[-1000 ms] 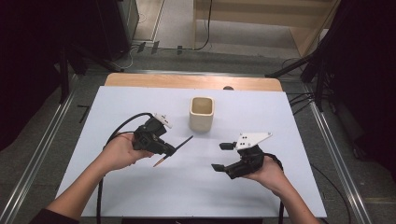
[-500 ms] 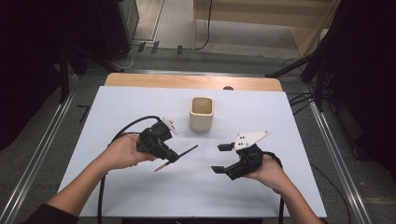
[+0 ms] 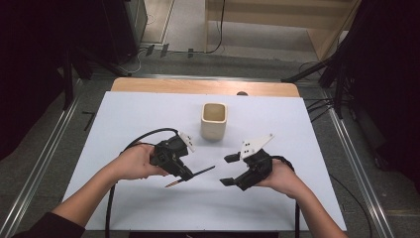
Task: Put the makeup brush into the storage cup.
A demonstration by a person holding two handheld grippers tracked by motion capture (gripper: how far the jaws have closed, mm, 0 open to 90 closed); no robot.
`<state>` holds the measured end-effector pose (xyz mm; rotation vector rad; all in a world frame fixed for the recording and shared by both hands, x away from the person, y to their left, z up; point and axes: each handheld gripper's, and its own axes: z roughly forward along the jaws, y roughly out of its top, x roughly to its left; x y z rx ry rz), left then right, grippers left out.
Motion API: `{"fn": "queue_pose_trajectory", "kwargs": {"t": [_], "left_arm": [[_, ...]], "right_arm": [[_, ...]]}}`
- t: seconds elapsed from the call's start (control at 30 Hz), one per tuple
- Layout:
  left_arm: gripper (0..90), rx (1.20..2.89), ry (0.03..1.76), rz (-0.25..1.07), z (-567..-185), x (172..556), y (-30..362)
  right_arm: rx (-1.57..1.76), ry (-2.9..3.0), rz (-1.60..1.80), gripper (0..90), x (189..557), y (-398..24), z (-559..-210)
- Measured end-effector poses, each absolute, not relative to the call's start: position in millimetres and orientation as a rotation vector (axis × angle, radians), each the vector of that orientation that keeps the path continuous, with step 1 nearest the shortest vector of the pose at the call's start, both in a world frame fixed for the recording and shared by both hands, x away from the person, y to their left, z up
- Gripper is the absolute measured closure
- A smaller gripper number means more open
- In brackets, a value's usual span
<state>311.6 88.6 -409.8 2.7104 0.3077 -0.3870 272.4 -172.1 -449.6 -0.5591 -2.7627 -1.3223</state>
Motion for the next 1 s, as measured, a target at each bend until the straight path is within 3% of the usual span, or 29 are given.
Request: {"fn": "queue_pose_trajectory", "kwargs": {"t": [0.47,0.67,0.7,1.0], "left_arm": [[84.2,2.721,0.237,-0.422,-412.0,308.9,76.9],[84.1,2.717,0.221,-0.438,-412.2,307.9,74.5],[84.2,2.725,0.204,-0.426,-412.8,307.0,73.4],[84.2,2.724,0.172,-0.415,-414.2,305.2,69.1]], "right_arm": [[-0.428,-2.740,-1.236,29.4,281.9,-151.7,-452.3],[-0.384,-2.733,-1.196,41.7,285.0,-143.7,-452.1],[-0.388,-2.727,-1.183,47.7,286.1,-141.1,-452.4],[-0.350,-2.701,-1.151,61.6,287.9,-131.7,-454.8]]}}
